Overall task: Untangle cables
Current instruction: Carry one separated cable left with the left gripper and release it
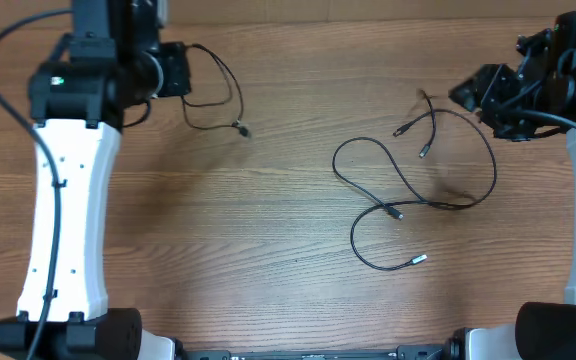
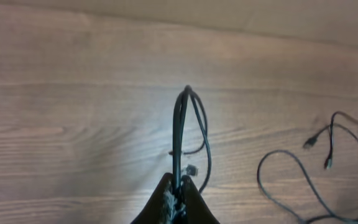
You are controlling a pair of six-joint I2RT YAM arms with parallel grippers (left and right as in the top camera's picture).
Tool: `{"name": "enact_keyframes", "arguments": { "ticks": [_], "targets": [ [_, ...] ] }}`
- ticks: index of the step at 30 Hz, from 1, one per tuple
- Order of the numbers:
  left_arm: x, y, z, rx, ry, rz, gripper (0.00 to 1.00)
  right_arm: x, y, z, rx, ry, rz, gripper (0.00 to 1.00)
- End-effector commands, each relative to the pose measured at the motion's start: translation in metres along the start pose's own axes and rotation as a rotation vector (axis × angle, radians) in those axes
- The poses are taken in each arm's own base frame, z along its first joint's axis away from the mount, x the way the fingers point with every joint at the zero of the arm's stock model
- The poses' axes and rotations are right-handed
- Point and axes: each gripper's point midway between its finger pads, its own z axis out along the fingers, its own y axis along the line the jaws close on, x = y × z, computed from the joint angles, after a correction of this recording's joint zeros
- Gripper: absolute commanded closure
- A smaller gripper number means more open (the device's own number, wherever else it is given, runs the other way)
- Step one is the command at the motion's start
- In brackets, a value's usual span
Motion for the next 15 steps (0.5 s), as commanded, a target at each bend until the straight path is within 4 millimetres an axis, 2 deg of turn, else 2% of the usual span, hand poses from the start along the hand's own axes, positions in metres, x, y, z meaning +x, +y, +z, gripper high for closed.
{"name": "enact_keyframes", "arguments": {
  "ticks": [1, 4, 5, 6, 8, 13, 14, 15],
  "targets": [
    [-0.014, 0.022, -0.024, -0.022, -0.040, -0.010, 0.96, -0.003, 0.005, 0.001, -0.005, -0.007, -0.018, 0.21],
    [-0.009, 0.047, -0.027, -0.063, -0.020, -0.075, 0.96, -0.003, 0.005, 0.001, -0.004, -0.006, -0.017, 0.14],
    [-0.007, 0.066, -0.029, -0.096, -0.012, -0.124, 0.96, -0.003, 0.005, 0.001, -0.005, -0.006, -0.017, 0.10],
    [-0.007, 0.074, -0.029, -0.110, -0.010, -0.145, 0.96, -0.003, 0.005, 0.001, -0.005, -0.006, -0.017, 0.09],
    [-0.003, 0.110, -0.028, -0.181, -0.002, -0.240, 0.96, -0.003, 0.005, 0.001, -0.005, -0.006, -0.017, 0.09],
    [0.009, 0.171, -0.018, -0.275, 0.029, -0.419, 0.96, -0.003, 0.005, 0.001, -0.004, -0.006, -0.017, 0.08],
    [0.015, 0.196, -0.013, -0.305, 0.045, -0.482, 0.96, -0.002, 0.004, 0.001, -0.003, -0.003, -0.016, 0.08],
    [0.019, 0.208, -0.011, -0.320, 0.055, -0.510, 0.96, -0.002, 0.004, 0.001, -0.003, -0.002, -0.015, 0.09]
  ]
}}
